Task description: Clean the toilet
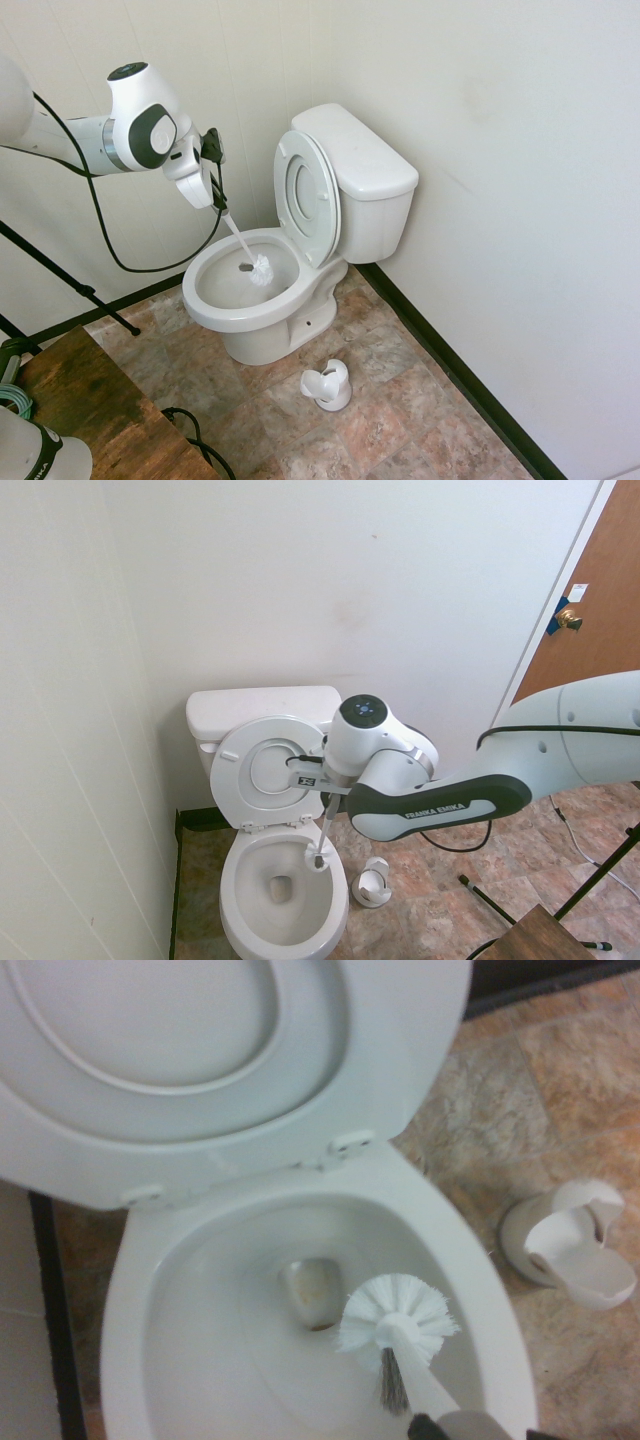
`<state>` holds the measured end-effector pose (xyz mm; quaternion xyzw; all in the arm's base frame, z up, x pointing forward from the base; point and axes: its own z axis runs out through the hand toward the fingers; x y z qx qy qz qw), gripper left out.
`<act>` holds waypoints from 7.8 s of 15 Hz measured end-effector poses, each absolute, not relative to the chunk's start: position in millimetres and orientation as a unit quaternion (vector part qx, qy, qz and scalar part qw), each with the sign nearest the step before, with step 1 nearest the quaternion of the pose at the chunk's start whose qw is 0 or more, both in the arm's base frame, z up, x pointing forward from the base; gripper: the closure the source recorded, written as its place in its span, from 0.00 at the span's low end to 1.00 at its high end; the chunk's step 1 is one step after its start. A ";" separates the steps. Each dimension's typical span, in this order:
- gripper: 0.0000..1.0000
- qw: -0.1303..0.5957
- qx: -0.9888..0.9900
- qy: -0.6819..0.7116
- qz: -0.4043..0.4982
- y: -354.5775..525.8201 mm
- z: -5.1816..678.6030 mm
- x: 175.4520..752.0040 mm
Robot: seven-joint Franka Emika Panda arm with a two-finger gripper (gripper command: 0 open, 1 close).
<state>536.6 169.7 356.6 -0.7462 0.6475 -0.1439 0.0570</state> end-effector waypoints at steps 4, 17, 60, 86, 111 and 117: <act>1.00 0.043 -0.746 0.650 -0.138 221.6 315.6 579.1; 1.00 0.015 -0.718 0.683 -0.134 242.0 205.1 656.8; 1.00 0.011 -0.762 0.643 -0.080 309.5 149.4 539.0; 1.00 0.017 -0.753 0.649 -0.104 302.4 186.7 631.4; 1.00 0.067 -0.652 0.746 -0.116 -55.0 285.6 465.2; 1.00 0.050 -0.639 0.762 -0.092 -76.5 230.7 517.7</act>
